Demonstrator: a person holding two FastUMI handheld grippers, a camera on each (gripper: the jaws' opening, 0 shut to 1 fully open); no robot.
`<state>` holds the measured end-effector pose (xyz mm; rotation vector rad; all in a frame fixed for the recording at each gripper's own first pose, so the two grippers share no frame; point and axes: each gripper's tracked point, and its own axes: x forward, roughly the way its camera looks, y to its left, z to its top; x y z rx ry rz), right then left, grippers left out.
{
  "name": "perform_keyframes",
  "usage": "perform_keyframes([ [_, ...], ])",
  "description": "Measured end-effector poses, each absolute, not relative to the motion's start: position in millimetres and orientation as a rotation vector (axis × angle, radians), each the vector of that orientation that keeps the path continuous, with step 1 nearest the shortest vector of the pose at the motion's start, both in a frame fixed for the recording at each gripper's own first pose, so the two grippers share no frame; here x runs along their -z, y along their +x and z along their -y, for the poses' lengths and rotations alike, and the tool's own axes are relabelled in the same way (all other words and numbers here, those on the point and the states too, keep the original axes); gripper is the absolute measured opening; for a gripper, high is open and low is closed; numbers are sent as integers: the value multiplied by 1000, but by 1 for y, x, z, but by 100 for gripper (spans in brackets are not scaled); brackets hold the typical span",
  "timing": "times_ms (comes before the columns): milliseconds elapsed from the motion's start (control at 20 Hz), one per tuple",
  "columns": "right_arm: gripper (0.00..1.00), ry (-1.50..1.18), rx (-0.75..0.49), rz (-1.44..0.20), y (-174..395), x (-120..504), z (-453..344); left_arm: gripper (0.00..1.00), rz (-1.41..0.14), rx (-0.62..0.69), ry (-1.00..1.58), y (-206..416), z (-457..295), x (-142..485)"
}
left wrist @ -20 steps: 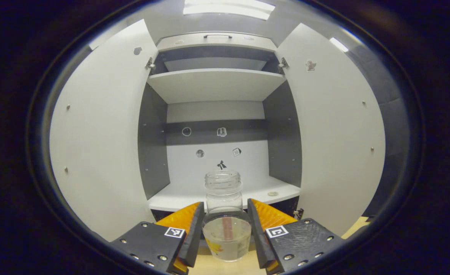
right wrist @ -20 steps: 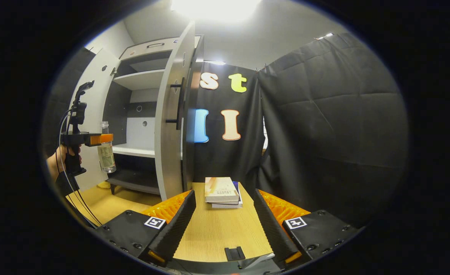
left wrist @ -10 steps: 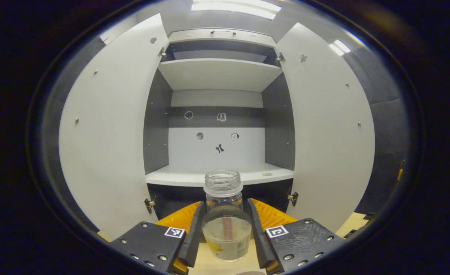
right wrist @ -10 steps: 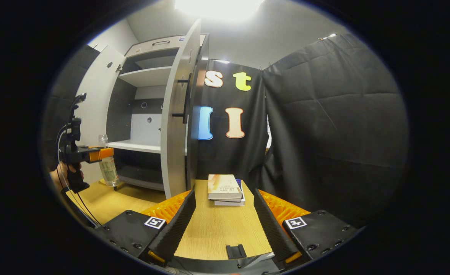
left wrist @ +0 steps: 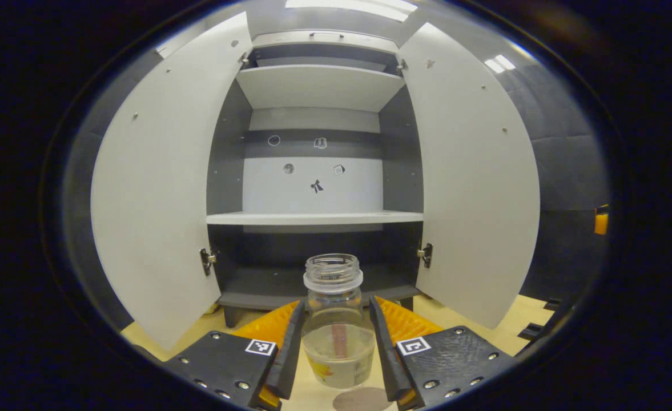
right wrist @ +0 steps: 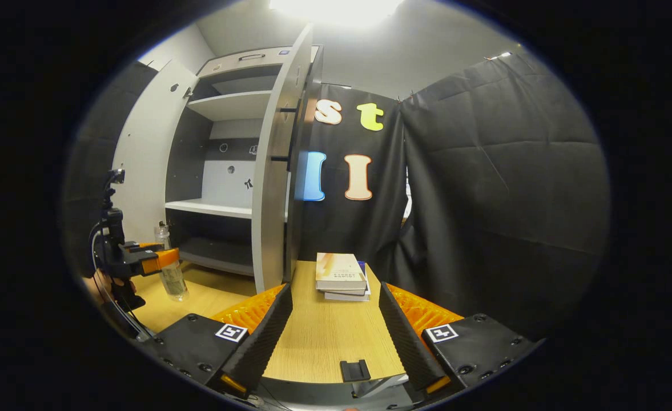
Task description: Grasp the bottle in the cabinet with the left hand and place it on the coaster, then close the right door with the right hand and the left door with the left hand.
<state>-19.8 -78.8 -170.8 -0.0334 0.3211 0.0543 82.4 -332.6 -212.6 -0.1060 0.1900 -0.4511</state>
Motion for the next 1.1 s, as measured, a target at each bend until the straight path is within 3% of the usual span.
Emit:
perform_keyframes([
  [700, 97, -82, -58, -346, -20, 175, 79, 61, -344, 453, -115, 44, 356, 309],
  [1100, 96, -81, -60, -338, -24, 170, 76, 67, -345, 441, -110, 34, 354, 306],
])
